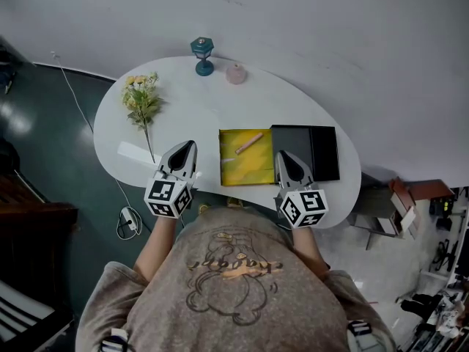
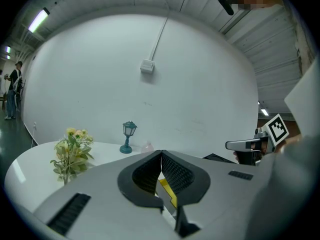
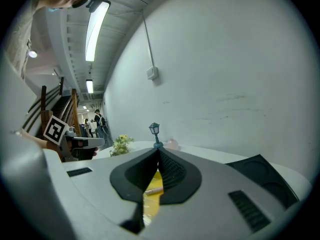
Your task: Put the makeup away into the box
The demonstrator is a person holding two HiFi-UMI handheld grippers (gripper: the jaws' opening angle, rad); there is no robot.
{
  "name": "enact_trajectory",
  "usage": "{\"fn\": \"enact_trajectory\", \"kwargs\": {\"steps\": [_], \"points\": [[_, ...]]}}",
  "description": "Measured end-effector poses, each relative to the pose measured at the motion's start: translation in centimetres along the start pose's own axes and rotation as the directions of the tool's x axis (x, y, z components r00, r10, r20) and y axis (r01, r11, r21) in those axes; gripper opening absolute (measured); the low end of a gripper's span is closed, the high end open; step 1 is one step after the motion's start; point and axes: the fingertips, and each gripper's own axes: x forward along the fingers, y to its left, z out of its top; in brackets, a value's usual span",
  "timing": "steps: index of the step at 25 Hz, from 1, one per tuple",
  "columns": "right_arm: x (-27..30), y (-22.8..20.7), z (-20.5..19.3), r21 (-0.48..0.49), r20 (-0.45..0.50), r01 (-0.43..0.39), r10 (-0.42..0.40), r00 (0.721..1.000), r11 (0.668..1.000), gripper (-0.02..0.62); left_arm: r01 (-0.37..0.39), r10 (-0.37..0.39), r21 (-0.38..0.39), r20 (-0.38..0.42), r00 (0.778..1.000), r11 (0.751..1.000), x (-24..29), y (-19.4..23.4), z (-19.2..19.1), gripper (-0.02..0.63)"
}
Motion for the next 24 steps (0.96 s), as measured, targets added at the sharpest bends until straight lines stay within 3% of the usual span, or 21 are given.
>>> {"fn": "enact_trajectory", "kwargs": {"steps": [24], "points": [[0.88,0.4,0.22,-0.005,-0.008,-0.003,0.003,1.0,1.0,0.003,0.003,-0.004,-0.027,-0.012,1.0,1.0,0.42,0.04,0.71,0.023]]}}
